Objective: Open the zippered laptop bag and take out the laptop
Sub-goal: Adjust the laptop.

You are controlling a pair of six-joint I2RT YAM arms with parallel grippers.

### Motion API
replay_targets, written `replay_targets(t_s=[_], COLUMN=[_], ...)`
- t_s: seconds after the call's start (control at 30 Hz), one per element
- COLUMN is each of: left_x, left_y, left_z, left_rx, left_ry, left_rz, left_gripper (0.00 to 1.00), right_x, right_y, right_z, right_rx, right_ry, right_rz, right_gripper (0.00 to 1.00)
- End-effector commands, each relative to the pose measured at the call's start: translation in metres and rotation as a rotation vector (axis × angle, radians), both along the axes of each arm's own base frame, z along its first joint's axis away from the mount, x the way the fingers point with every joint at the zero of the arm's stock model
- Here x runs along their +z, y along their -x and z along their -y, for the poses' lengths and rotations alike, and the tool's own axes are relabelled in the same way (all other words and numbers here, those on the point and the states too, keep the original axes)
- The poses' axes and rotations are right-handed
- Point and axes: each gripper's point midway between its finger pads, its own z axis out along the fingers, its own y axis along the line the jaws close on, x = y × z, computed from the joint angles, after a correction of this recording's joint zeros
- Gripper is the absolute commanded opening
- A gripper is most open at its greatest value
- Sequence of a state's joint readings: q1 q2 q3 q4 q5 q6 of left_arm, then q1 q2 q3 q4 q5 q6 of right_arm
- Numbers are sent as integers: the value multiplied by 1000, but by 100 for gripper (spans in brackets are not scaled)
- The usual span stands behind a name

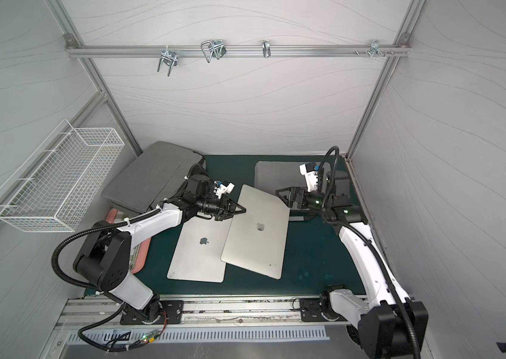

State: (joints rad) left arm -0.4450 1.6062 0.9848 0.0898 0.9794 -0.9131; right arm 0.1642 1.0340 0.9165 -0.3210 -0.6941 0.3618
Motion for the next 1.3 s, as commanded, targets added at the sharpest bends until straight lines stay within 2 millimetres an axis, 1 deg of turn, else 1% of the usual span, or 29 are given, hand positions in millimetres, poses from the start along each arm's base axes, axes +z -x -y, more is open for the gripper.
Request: replay_targets(t_s=[0.0,0.07,0.13,0.23,0.3,0.37,0.47,0.53,0.6,0.67,0.73,0.9,1.03,1.1,1.13,1.17,1.27], left_x=[78,78,82,89,92,96,103,104,101,101,102,105,100,98,98,97,90], left_y=[-7,-8,-8,-4,-1,2,7,8,9,9,9,13,15,15,16,16,16], left_z=[3,-2,-5,-5,-6,-7,-9,-8,-8,-7,-6,-4,-3,-2,-2,-2,-3], left_rx=[26,62,90,101,98,92,87,82,78,70,61,23,2,-6,-10,-13,-7], left_ry=[167,173,202,249,273,298,336,340,341,348,362,365,358,348,344,336,304], left_rz=[159,158,157,159,162,167,172,166,161,156,143,139,122,116,117,115,114], left_gripper=[0,0,0,0,0,0,0,0,0,0,0,0,0,0,4,11,26], right_x=[-25,-40,-49,-64,-73,-75,-80,-77,-71,-65,-60,-49,-40,-39,-40,-41,-41], right_y=[22,35,45,53,57,61,66,65,64,65,65,59,57,57,57,59,61], right_z=[4,6,7,0,-5,-10,-14,-17,-22,-26,-27,-31,-35,-34,-34,-34,-33], right_rx=[-62,-72,-74,-35,-4,42,82,100,137,166,174,187,213,212,212,215,213], right_ry=[-83,-90,-100,-180,-227,-269,-286,-324,-374,-386,-391,-463,-480,-481,-481,-479,-476], right_rz=[-204,-263,-297,-364,-412,-445,-470,-472,-470,-457,-449,-446,-434,-436,-438,-440,-438], right_gripper=[99,99,99,99,96,93,87,80,70,64,56,41,26,20,17,13,2])
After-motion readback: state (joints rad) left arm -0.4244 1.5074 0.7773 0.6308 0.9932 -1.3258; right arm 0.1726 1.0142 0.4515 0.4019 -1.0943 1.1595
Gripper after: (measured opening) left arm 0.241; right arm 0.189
